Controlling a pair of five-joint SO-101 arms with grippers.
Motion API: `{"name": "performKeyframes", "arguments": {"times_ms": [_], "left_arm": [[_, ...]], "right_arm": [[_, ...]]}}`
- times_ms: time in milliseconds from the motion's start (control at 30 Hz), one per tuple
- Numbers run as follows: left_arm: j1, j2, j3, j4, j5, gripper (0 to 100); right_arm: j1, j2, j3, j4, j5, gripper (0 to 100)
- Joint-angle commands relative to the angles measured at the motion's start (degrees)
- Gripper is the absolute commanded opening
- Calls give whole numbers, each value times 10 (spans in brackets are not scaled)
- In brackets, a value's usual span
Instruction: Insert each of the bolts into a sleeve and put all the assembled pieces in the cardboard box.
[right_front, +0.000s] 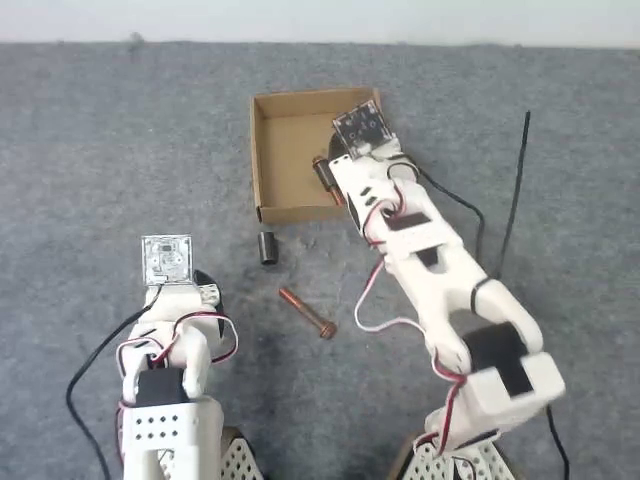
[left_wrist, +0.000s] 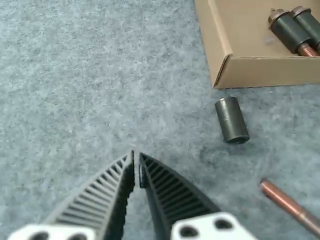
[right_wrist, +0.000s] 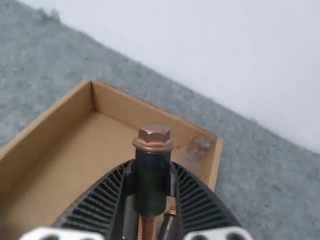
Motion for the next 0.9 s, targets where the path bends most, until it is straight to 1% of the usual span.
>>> {"name": "performKeyframes", "arguments": {"times_ms": [0,167,367,400,533,600,767,800,867], "left_arm": [[-3,-5,-6,4,-5,12],[-3,-5,-6,4,-5,12],[-3,-6,-6,2,-5,12],[-3,-6,-6,2,-5,12],[-3,-6,-6,2,-5,12],[-3,-6,-6,2,-5,12],[-3,-6,-6,2,-5,12],[-3,-6,-6,2,-5,12],[-3,-6,-6,2,-5,12]], "right_arm": [[16,44,-112,47,7,6],[25,109,-197,137,7,6],[25,148,-273,258,7,10],[24,153,-283,271,4,10],[25,171,-327,320,-49,10],[25,178,-345,348,-53,14],[25,188,-366,384,-56,132],[25,188,-366,384,-57,141],[25,184,-366,383,-57,125]]}}
